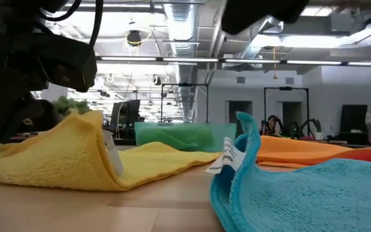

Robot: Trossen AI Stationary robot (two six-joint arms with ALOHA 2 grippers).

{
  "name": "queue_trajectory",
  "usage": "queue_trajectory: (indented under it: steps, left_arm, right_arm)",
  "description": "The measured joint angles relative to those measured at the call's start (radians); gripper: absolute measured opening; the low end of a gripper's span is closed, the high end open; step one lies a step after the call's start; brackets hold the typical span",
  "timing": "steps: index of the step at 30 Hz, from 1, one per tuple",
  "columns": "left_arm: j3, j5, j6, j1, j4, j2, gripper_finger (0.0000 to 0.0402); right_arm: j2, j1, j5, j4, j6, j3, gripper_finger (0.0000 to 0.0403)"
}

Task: Roll microfiber towels into tight, uniform cylinder then place into a basket
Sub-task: Roll the yellow towel

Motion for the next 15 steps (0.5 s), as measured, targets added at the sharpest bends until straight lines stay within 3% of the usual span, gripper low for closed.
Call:
queue_trajectory:
  steps: [8, 15]
  left_arm:
    - [0.000, 0.007, -0.020, 0.005, 0.000, 0.000, 0.0004]
    - [0.000, 0.008, -0.020, 0.006, 0.001, 0.000, 0.0004]
  right_arm:
    - [0.056, -0.038, -0.189, 0.158, 0.000, 0.000, 0.0069]
    - [0.070, -0.067, -0.206, 0.268, -0.083, 0.000, 0.0133]
